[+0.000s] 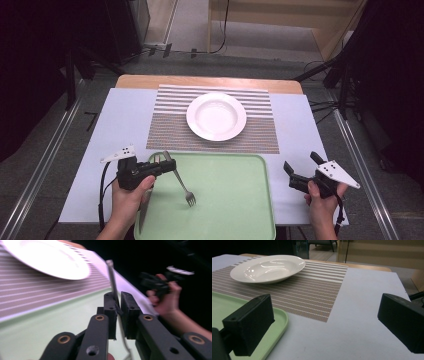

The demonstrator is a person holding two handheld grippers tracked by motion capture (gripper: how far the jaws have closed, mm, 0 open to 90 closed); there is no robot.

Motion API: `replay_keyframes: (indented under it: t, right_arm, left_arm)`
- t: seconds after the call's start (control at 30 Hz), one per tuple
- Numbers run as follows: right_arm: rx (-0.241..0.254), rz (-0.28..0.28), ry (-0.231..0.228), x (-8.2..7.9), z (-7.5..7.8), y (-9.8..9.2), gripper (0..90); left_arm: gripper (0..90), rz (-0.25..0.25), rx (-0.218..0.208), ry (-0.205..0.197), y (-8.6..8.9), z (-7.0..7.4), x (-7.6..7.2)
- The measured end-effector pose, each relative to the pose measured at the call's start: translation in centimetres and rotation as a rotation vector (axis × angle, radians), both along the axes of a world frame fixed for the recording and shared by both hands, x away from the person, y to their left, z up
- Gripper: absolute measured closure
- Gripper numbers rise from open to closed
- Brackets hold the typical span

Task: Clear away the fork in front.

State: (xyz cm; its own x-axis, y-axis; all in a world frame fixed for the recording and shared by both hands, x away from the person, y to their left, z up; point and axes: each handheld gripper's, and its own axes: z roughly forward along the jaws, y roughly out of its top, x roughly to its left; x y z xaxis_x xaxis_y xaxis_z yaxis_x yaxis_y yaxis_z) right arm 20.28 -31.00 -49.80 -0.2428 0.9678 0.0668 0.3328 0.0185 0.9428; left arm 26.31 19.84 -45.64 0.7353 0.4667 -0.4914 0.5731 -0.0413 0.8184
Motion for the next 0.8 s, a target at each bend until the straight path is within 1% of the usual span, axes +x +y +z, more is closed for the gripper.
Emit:
replay_keyframes:
  t: [0.07, 0.1, 0.17, 0.2, 0.27, 0.33, 0.37, 0.43, 0.5, 0.53, 0.63, 0.7, 0.73, 0.8]
  right_arm:
    - [0.004, 0.001, 0.001, 0.0, 0.0, 0.0, 0.0]
    - [0.003, 0.000, 0.002, 0.0, -0.1, 0.0, 0.0]
    - [0.000, -0.002, 0.003, 0.1, -0.1, 0.0, 0.0]
    - [-0.006, 0.000, -0.002, 0.1, -0.1, -0.1, 0.0]
    - [0.003, 0.001, 0.006, 0.1, -0.2, 0.0, 0.0]
    - [-0.004, 0.002, -0.001, 0.2, -0.2, -0.1, 0.0]
    - [-0.004, 0.002, -0.001, 0.2, -0.2, -0.1, 0.0]
    - [-0.006, 0.001, 0.001, 0.2, -0.2, -0.1, 0.0]
    - [-0.002, -0.001, 0.010, 0.2, -0.2, -0.1, 0.0]
    - [-0.006, -0.001, 0.007, 0.2, -0.3, -0.1, 0.0]
    - [0.003, -0.006, 0.016, 0.2, -0.3, -0.2, 0.0]
    - [-0.003, -0.005, 0.007, 0.2, -0.3, -0.3, 0.0]
    - [0.001, -0.003, 0.007, 0.2, -0.3, -0.4, 0.0]
    - [0.004, 0.003, 0.005, 0.2, -0.3, -0.4, 0.0]
  left_arm:
    - [80.8, 0.018, 0.007, 0.001, 0.1, -0.3, 0.2]
    - [80.4, 0.028, 0.021, -0.003, 0.1, -0.4, 0.3]
    - [77.8, 0.064, 0.073, -0.009, 0.1, -0.6, 0.4]
    - [76.2, 0.076, 0.085, -0.006, 0.1, -0.7, 0.4]
    - [74.0, 0.100, 0.117, 0.000, 0.2, -1.0, 0.6]
    - [71.0, 0.125, 0.162, 0.001, 0.0, -1.2, 0.6]
    - [69.8, 0.126, 0.173, 0.002, 0.0, -1.3, 0.7]
    - [68.6, 0.116, 0.181, 0.015, -0.1, -1.5, 0.8]
    - [67.4, 0.127, 0.201, 0.020, -0.3, -1.7, 0.9]
    - [66.3, 0.128, 0.211, 0.023, -0.3, -1.7, 0.9]
    - [65.0, 0.121, 0.229, 0.041, -0.4, -1.9, 1.1]
    - [64.3, 0.115, 0.236, 0.055, -0.5, -2.1, 1.2]
    - [64.3, 0.115, 0.236, 0.057, -0.5, -2.1, 1.2]
    - [63.8, 0.114, 0.250, 0.072, -0.5, -2.2, 1.3]
